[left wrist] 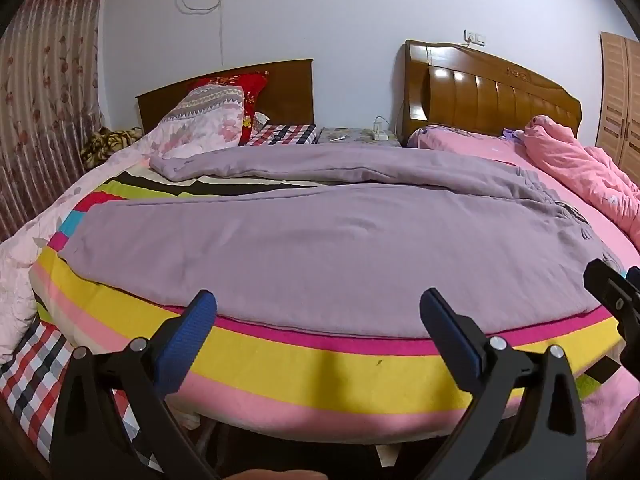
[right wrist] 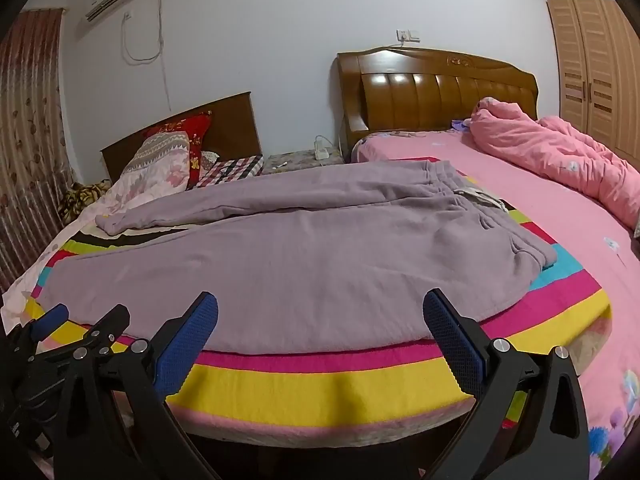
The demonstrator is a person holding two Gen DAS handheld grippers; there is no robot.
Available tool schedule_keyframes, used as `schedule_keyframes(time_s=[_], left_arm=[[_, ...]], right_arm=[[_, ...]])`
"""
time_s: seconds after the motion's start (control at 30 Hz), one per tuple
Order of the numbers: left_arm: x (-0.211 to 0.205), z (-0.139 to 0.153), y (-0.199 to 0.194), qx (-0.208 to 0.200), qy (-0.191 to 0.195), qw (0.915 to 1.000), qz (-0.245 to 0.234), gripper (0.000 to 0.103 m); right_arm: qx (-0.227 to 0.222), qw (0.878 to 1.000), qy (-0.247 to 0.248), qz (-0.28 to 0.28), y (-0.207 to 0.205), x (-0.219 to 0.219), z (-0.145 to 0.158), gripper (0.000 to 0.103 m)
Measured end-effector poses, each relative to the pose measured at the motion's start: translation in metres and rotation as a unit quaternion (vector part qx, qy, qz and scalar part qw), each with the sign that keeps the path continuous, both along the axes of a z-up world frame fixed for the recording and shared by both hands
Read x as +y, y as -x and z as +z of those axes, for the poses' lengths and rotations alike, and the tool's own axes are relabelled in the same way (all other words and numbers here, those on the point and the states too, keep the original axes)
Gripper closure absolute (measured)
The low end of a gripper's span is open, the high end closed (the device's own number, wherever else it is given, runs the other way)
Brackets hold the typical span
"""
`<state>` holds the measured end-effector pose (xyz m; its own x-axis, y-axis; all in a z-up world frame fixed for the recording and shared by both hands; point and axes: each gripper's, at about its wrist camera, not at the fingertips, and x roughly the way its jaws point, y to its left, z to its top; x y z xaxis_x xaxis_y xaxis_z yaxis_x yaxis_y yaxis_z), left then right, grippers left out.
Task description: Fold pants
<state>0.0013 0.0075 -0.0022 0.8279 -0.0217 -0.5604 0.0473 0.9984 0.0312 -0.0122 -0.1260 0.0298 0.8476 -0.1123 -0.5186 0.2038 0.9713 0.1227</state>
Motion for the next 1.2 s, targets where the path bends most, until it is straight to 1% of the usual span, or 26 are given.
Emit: schedule_keyframes(time_s=[1.2], left_arm=[[-0.0014,-0.0059,0.0016,0.009,0.0,1.0,0.001,0.001]], right_arm=[[0.009,1.0,-0.01,0.002,-0.0037,-0.0017,-0.0059,0.004]])
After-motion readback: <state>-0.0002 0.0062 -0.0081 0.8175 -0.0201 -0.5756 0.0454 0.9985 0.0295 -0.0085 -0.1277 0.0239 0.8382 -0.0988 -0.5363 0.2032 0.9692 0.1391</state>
